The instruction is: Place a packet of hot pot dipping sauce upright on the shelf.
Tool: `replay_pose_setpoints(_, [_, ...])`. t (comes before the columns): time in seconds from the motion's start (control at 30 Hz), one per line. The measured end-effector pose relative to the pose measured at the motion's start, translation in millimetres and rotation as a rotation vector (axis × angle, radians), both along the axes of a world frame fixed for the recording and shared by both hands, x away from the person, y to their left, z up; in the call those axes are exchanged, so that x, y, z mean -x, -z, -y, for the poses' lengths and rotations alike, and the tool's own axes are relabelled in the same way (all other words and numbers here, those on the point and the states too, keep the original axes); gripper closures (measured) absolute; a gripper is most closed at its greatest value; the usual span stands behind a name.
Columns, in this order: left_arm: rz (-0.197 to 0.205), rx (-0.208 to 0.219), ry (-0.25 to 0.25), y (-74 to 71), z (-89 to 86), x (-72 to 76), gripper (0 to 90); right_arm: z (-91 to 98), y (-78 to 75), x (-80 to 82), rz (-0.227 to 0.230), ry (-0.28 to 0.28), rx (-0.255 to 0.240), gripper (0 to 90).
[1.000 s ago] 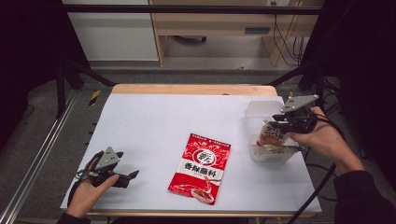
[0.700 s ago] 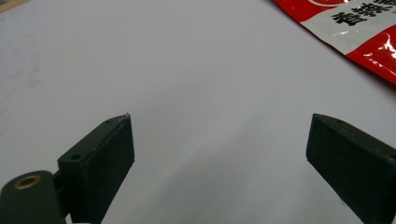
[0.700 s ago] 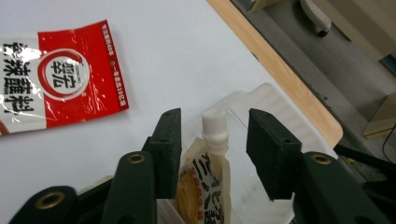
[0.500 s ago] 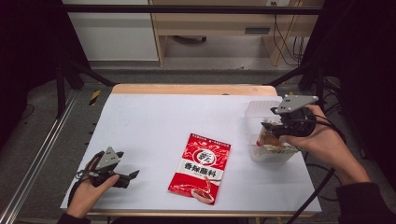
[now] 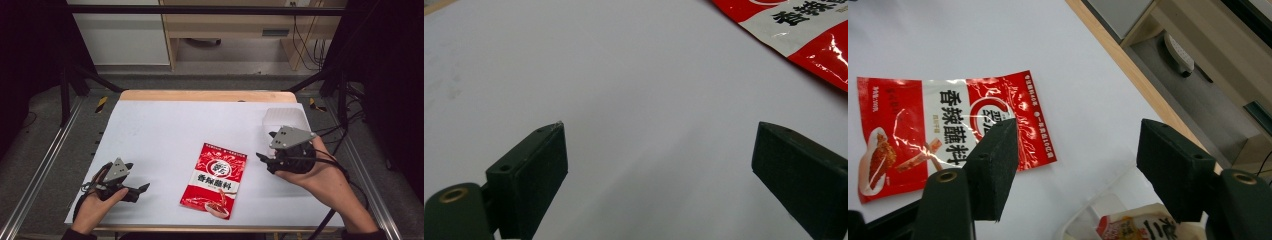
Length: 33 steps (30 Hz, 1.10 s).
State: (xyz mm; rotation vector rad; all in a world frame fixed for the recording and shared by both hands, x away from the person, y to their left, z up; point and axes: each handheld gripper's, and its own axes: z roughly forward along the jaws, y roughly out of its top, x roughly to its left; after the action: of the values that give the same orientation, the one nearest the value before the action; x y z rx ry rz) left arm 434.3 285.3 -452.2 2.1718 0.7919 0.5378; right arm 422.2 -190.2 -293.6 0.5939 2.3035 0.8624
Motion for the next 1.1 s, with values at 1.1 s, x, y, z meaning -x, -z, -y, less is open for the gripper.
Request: replay_pose_setpoints(1.1, [-0.006,-0.003,0.027,1.2,6.6,1.5,7.7,-61.8,108.6,-49.1,-0.147,0.176,-0.199,17.2])
